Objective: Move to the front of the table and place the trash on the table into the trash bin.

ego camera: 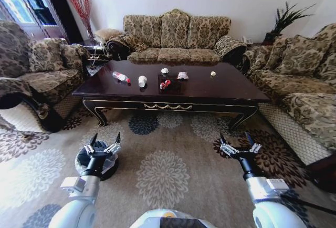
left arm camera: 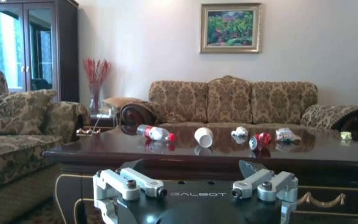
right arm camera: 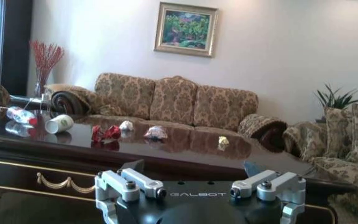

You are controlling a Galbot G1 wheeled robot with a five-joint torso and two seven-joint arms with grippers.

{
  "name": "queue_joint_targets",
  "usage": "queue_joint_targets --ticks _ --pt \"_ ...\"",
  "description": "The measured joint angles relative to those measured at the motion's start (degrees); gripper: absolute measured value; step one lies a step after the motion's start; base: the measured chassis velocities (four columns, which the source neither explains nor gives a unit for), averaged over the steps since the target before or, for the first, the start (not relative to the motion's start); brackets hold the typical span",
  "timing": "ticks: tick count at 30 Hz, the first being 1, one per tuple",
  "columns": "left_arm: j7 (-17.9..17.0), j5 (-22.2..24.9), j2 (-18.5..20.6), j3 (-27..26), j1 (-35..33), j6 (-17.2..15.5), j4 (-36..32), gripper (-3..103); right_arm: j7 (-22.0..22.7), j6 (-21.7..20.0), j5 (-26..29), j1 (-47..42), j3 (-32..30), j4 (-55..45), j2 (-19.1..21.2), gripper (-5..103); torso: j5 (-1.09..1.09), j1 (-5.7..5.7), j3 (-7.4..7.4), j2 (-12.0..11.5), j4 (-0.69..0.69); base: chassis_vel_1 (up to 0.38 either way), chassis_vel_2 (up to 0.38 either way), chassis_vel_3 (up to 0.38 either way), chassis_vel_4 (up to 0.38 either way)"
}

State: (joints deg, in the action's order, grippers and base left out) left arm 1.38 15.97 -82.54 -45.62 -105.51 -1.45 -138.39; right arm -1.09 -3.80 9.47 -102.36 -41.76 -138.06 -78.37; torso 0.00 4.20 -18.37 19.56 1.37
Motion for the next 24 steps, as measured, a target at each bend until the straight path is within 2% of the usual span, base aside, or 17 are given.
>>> queue_joint_targets --ticks 14,16,24 --pt "1.5 1.6 0.8 0.3 -0.6 0.1 0.3 100 0.1 0.1 -0.6 -1.0 -1.1 -0.8 -1.1 100 -0.01 0.00 0.00 0.0 0.00 0.000 0.000 0.000 0.000" --pt "1.8 1.8 1.0 0.1 -0.6 0.1 0.5 100 -1.1 0.7 -0.1 -1.2 -2.0 -0.7 -1.3 100 -0.01 0.00 0.00 0.0 0.00 0.000 0.000 0.000 0.000" --pt "2.0 0.9 0.5 0.1 -0.5 0.1 0.6 100 -1.6 0.8 -0.2 -1.1 -3.6 -0.7 -1.5 100 -0.01 0.00 0.00 0.0 0.00 0.000 0.000 0.000 0.000"
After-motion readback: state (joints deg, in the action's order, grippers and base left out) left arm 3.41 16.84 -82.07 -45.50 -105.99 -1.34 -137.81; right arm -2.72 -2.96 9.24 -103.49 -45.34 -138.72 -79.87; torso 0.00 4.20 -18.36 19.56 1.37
